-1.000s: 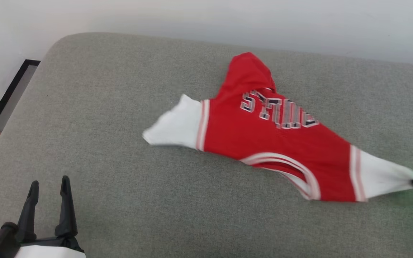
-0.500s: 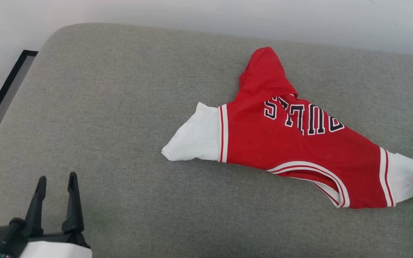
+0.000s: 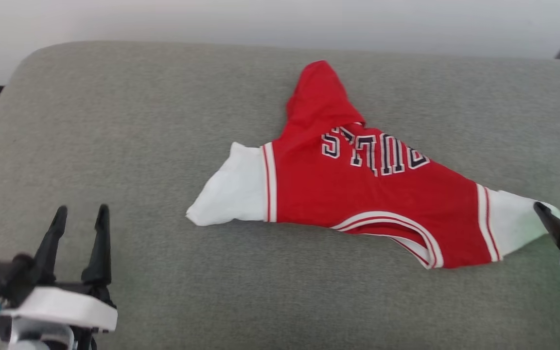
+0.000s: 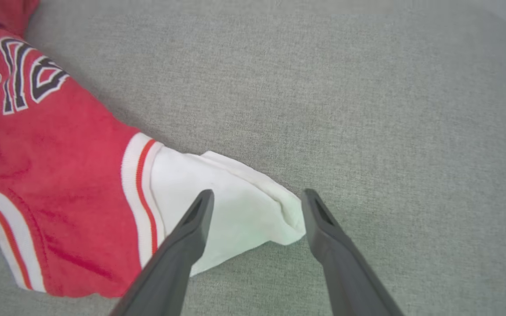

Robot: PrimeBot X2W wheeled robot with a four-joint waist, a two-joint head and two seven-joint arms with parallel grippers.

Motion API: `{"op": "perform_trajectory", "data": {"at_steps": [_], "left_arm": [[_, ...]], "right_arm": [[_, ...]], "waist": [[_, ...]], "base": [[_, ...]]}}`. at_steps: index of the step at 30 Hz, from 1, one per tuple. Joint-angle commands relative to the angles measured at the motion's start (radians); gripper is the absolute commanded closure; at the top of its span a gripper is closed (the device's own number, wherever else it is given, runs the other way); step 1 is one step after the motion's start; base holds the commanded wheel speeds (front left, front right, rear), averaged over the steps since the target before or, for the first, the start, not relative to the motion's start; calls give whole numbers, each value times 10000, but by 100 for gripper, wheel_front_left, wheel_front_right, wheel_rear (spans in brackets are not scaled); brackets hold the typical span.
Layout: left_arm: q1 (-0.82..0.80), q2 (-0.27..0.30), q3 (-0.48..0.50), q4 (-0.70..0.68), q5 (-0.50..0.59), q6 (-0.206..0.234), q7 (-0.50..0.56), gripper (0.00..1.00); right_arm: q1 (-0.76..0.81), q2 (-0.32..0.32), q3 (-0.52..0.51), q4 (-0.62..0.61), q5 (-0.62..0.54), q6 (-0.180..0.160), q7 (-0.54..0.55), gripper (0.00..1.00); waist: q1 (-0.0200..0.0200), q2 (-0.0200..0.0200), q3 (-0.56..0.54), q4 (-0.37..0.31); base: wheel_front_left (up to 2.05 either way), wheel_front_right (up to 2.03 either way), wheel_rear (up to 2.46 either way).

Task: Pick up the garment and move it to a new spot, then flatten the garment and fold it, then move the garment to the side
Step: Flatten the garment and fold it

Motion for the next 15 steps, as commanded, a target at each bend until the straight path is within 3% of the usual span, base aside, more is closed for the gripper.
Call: {"op": "perform_trajectory", "data": {"at_steps": [1,11,15], "left_arm": [[-193,123,-74,-31,-191,-56,187,0],[-1785,1807,-1536,238,-2009,-61,3353,0],[-2434,2143,-2166,746,-2803,-63,4756,0]], "right_arm": [[137,157,-44,-160,-43,-3,-156,0],[908,1595,-401,-2139,-884,-3,-1885,0],[1041,2103,-527,-2685,-1307,-3,-2635,0]], "waist": [[0,-1,-13,-210],[0,-1,54,-1195],[0,-1,186,-1523]], "base": [[0,0,0],[0,0,0],[0,0,0]]}}
